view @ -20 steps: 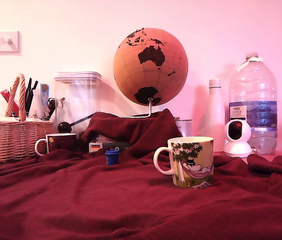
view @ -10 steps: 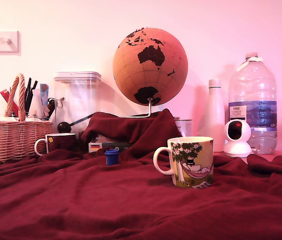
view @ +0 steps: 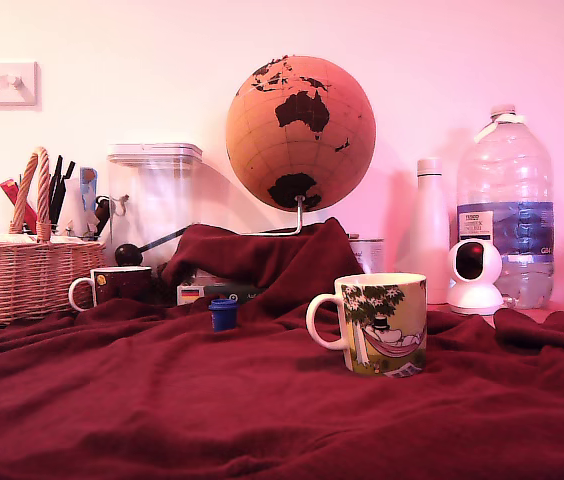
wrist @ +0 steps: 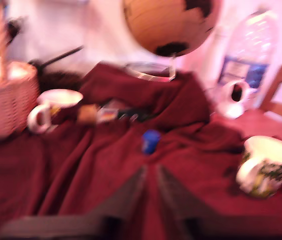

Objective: Pick up the coffee capsules on the table and drop them inside the coffee cup

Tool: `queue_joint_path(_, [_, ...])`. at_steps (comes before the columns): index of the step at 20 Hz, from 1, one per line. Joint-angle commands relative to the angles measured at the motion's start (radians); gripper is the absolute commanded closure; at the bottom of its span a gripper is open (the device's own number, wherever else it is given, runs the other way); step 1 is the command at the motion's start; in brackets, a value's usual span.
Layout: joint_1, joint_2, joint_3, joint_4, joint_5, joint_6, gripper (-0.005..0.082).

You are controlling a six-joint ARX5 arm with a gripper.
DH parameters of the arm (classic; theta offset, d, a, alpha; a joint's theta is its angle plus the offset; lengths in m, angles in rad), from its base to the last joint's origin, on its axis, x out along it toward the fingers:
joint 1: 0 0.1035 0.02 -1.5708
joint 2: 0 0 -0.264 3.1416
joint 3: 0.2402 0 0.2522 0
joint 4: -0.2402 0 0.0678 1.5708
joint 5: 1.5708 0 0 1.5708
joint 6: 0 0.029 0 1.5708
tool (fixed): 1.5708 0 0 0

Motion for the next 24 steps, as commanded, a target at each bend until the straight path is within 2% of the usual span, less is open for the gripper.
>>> queue_joint_path(1, [-0.013,0.024,0.003,0.046,0.001,0.002,0.0174])
queue_joint_path(2, [-0.019,0.043,0.002,0.061,0.002,0.002,0.0161])
queue_joint_path(4, [-0.034,0.085,0.002,0.084,0.002,0.053,0.0162])
queue_joint_path(9, [-0.07,0.208,0.002,0.175,0.0,0.072,0.0163])
queue_joint_path(12, [-0.086,0.287,0.002,0.23,-0.009,0.142,0.0163])
queue_joint_path(17, [-0.1,0.425,0.002,0.281,-0.018,0.151,0.0163])
queue_joint_path(24, [-0.106,0.597,0.002,0.422,-0.026,0.152,0.0163])
